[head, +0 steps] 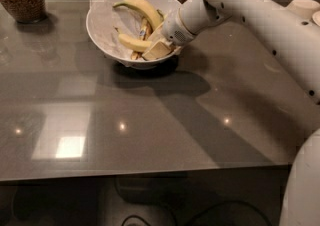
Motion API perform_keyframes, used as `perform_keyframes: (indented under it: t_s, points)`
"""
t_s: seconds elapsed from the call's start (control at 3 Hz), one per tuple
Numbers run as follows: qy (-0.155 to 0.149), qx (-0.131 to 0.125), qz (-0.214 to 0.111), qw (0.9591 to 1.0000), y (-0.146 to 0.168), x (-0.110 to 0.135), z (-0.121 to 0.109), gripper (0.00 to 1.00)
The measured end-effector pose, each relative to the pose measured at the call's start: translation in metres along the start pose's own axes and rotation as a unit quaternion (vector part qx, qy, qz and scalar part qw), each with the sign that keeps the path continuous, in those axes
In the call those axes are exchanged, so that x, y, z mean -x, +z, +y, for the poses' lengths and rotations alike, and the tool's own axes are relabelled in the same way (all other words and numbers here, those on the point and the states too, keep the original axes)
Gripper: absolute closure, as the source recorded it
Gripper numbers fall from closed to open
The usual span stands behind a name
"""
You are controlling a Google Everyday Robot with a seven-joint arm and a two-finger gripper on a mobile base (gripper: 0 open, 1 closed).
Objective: Pick banana from white bowl
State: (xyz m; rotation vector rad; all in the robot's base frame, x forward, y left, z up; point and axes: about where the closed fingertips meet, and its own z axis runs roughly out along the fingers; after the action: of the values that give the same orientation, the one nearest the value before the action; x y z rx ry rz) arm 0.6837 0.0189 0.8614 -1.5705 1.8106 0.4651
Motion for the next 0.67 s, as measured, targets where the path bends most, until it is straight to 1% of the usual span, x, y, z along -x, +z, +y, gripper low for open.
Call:
perform_keyframes:
  t_s: [0.33,0.67]
  points:
    - [0.0,0.0,0.0,1.0,-0.0001,0.0002,0.0,0.75]
    - [-0.009,-0.005,-0.002,0.9999,-0.0048,0.0077,0.0,0.98]
